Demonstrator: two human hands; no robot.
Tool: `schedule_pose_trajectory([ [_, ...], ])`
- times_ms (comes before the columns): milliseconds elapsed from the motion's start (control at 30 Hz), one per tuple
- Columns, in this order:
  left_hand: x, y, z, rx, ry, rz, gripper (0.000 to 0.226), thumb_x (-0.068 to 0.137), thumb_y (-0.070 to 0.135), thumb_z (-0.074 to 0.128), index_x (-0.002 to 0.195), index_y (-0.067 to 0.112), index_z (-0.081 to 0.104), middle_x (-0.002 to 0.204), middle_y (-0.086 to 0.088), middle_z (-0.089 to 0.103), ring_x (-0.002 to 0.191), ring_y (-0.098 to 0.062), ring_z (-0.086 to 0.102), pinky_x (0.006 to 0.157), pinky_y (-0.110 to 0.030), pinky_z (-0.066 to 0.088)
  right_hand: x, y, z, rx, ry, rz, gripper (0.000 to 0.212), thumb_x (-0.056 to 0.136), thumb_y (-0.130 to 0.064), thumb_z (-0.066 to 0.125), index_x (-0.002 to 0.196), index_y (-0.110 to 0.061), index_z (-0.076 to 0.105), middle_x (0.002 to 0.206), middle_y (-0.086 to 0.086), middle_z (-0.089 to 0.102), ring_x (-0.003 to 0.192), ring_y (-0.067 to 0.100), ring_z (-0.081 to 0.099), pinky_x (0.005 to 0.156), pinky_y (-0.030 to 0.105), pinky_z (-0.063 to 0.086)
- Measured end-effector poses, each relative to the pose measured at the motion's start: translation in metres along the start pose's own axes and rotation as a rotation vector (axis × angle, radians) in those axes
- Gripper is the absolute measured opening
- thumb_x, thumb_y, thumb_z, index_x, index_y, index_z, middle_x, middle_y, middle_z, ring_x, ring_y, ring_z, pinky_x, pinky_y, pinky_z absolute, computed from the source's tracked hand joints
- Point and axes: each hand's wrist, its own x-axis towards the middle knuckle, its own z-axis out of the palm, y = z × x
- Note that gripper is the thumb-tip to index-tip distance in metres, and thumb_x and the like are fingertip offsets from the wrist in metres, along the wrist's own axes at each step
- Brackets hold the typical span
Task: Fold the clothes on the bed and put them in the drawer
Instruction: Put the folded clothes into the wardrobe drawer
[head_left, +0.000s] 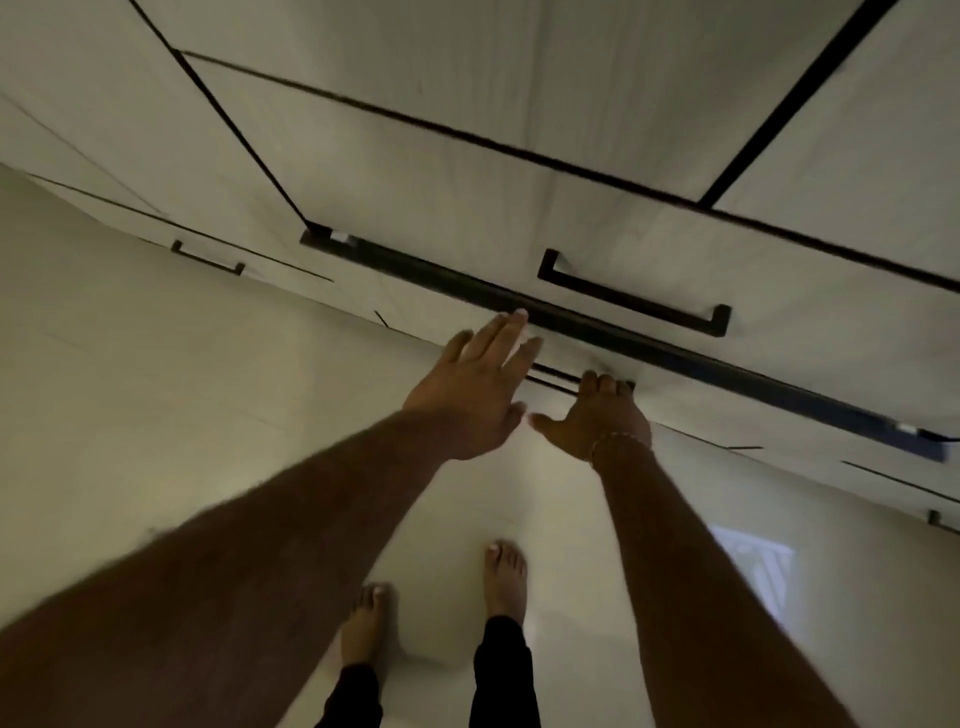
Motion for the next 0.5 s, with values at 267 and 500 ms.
schedule_pose_trajectory([
  [267,-0.069,-0.010,-0.001,-0.019,-0.189,-0.117,0.070,0.106,0.050,0.030,0.164,0.021,0.004,0.169,-0.007,0.024,0.158,-0.026,0.015,0.125,-0.061,0.002,-0.118,-0.028,0.014,-0.044,-0.143,-0.002,0.062,0.095,-0.068,0.043,0.133,-0.021,0.059,0.131,0.006,0.065,0.126,0.031,0.060,0.099,0.043,0.054],
  [500,-0.150,-0.007,0.004,-0.186,-0.506,-0.131,0.056,0.104,0.048,0.038,0.153,0.022,0.031,0.145,-0.009,0.055,0.133,-0.032,0.051,0.111,-0.052,0.038,-0.219,-0.071,0.027,0.208,0.155,-0.071,0.042,0.095,-0.036,0.055,0.135,-0.024,0.056,0.133,-0.003,0.059,0.122,0.023,0.056,0.093,0.041,0.051],
])
